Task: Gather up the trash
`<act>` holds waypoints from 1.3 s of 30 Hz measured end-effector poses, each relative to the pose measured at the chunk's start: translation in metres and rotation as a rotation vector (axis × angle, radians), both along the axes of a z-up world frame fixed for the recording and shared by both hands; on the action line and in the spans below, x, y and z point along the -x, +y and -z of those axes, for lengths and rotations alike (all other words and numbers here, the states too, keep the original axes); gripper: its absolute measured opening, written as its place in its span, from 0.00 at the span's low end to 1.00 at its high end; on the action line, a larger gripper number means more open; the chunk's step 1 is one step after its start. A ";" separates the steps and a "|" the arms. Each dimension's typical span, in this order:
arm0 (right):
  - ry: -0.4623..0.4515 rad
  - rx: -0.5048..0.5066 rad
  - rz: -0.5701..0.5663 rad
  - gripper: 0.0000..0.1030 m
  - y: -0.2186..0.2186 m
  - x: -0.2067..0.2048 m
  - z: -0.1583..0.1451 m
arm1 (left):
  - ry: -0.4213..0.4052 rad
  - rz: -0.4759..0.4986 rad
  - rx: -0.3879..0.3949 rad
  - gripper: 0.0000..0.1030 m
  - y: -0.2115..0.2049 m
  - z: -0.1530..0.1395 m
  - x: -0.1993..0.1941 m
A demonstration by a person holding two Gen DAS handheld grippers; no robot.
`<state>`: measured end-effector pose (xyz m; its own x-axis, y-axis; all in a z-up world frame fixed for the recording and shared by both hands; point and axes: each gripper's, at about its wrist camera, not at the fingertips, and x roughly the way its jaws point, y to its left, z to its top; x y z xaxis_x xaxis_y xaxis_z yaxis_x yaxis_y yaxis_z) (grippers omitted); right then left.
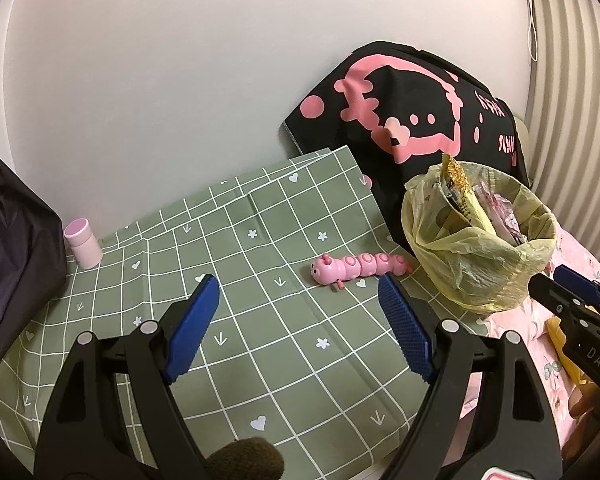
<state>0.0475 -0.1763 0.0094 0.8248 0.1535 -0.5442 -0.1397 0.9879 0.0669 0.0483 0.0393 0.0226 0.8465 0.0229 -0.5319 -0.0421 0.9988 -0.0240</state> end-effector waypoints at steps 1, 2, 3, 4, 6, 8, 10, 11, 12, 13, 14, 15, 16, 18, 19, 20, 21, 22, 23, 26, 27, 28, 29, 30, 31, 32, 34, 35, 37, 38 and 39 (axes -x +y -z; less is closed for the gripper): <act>0.000 0.001 0.000 0.48 0.000 0.000 0.000 | 0.000 0.000 0.001 0.75 0.000 0.000 0.000; -0.001 0.000 0.001 0.48 0.000 0.001 0.000 | 0.000 -0.001 0.000 0.75 0.000 0.000 0.000; -0.002 0.001 0.002 0.48 0.000 0.001 0.000 | 0.000 -0.001 0.000 0.75 0.000 0.000 0.000; -0.002 0.000 0.003 0.48 -0.001 0.001 0.000 | 0.000 0.000 -0.001 0.75 0.000 0.000 0.000; -0.003 -0.001 0.007 0.48 -0.001 0.002 0.000 | 0.001 0.004 0.000 0.75 -0.002 -0.001 0.001; -0.002 -0.001 0.009 0.48 -0.002 0.003 0.000 | 0.001 0.009 0.000 0.75 -0.003 -0.001 0.001; -0.003 -0.001 0.010 0.48 -0.002 0.003 0.000 | 0.000 0.010 0.000 0.75 -0.004 -0.001 0.001; -0.004 -0.001 0.011 0.48 -0.003 0.003 0.000 | -0.001 0.010 -0.001 0.75 -0.004 -0.002 0.002; -0.005 -0.002 0.013 0.48 -0.003 0.004 0.000 | -0.002 0.011 -0.002 0.75 -0.005 -0.002 0.002; -0.005 -0.003 0.014 0.48 -0.003 0.004 0.000 | -0.003 0.012 -0.002 0.75 -0.005 -0.002 0.002; -0.005 -0.003 0.016 0.48 -0.004 0.004 0.000 | -0.003 0.011 -0.001 0.75 -0.005 -0.002 0.002; -0.005 -0.003 0.018 0.48 -0.004 0.003 0.000 | -0.002 0.013 -0.001 0.75 -0.005 -0.002 0.002; -0.006 -0.004 0.021 0.48 -0.005 0.003 0.000 | -0.002 0.015 0.000 0.75 -0.006 -0.002 0.002; -0.007 -0.006 0.025 0.48 -0.006 0.004 0.000 | -0.002 0.017 0.000 0.75 -0.005 -0.002 0.002; -0.011 -0.006 0.027 0.48 -0.006 0.004 -0.001 | -0.003 0.016 0.000 0.75 -0.006 -0.002 0.002; -0.013 -0.006 0.029 0.48 -0.006 0.004 -0.001 | -0.004 0.015 0.000 0.75 -0.006 -0.002 0.002; -0.014 -0.007 0.029 0.48 -0.006 0.004 -0.001 | -0.004 0.014 0.000 0.75 -0.006 -0.002 0.002; -0.014 -0.007 0.029 0.48 -0.007 0.004 -0.001 | -0.004 0.013 0.000 0.75 -0.006 -0.002 0.002; -0.014 -0.007 0.030 0.48 -0.006 0.004 -0.001 | -0.004 0.013 0.001 0.75 -0.005 -0.002 0.002; -0.014 -0.007 0.028 0.48 -0.007 0.004 -0.002 | -0.005 0.015 -0.001 0.75 -0.006 -0.002 0.002; -0.015 -0.007 0.028 0.48 -0.007 0.004 -0.002 | -0.005 0.017 -0.001 0.75 -0.006 -0.002 0.002; -0.015 -0.006 0.029 0.48 -0.007 0.004 -0.002 | -0.006 0.017 -0.002 0.75 -0.006 -0.002 0.002; -0.014 -0.006 0.029 0.48 -0.007 0.004 -0.001 | -0.006 0.018 -0.002 0.75 -0.006 -0.002 0.002; -0.014 -0.007 0.030 0.48 -0.007 0.004 -0.001 | -0.006 0.017 -0.003 0.75 -0.006 -0.002 0.002; -0.015 -0.007 0.030 0.48 -0.007 0.004 -0.001 | -0.006 0.016 -0.002 0.75 -0.006 -0.002 0.003; -0.014 -0.007 0.030 0.48 -0.007 0.004 -0.001 | -0.006 0.015 -0.001 0.75 -0.006 -0.002 0.002; -0.014 -0.007 0.030 0.48 -0.007 0.004 -0.001 | -0.006 0.013 -0.001 0.75 -0.007 -0.002 0.002; -0.014 -0.007 0.029 0.48 -0.007 0.004 -0.001 | -0.007 0.013 -0.001 0.75 -0.006 -0.002 0.003; -0.014 -0.007 0.029 0.48 -0.007 0.004 -0.001 | -0.006 0.014 -0.002 0.75 -0.006 -0.002 0.003; -0.014 -0.007 0.028 0.48 -0.007 0.004 -0.001 | -0.007 0.013 -0.002 0.75 -0.006 -0.002 0.003; -0.014 -0.007 0.028 0.48 -0.007 0.004 -0.001 | -0.007 0.013 -0.001 0.75 -0.006 -0.002 0.003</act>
